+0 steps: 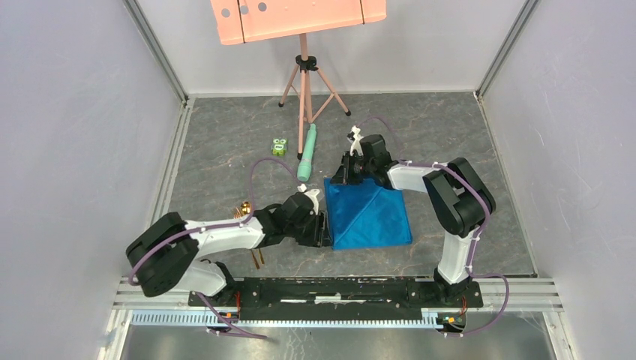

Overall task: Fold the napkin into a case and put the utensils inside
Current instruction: Fold the top corner of the square-folded napkin at the center of the board.

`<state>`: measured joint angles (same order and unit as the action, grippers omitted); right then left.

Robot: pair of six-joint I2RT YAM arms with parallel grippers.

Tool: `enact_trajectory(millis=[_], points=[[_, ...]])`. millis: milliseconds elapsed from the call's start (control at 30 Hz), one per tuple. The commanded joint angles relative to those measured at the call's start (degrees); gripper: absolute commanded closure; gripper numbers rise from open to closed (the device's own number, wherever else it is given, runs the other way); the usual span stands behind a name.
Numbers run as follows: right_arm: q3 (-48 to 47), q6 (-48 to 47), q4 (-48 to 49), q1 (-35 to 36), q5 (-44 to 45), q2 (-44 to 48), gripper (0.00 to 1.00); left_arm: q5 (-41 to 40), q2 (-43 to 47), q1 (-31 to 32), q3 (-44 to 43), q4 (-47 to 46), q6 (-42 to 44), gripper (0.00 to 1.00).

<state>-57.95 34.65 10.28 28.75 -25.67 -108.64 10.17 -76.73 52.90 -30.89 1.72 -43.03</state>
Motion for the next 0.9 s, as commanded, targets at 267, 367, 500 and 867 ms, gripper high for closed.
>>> enact_trajectory(millis=[267, 367, 500, 867], points=[[-2.2, -1.0, 3.4, 1.4, -1.9, -1.1, 0.89, -0.8, -8.3, -0.1, -4.1, -3.9, -2.3, 0.45], [-2.6, -1.0, 3.6, 1.5, -2.1, -1.8, 0.88, -1.4, -8.9, 0.0, -4.4, -3.2, -2.1, 0.44], [-2.9, -1.2, 3.5, 1.6, -2.4, -1.9, 0.86, -2.6, -10.8, 0.0, -4.4, -2.3, -2.6, 0.51], [-9.9, -8.6, -7.8, 1.5, -2.0, 0.1, 0.56, -2.7, -5.8, 0.1, -2.2, -2.1, -1.1, 0.51]])
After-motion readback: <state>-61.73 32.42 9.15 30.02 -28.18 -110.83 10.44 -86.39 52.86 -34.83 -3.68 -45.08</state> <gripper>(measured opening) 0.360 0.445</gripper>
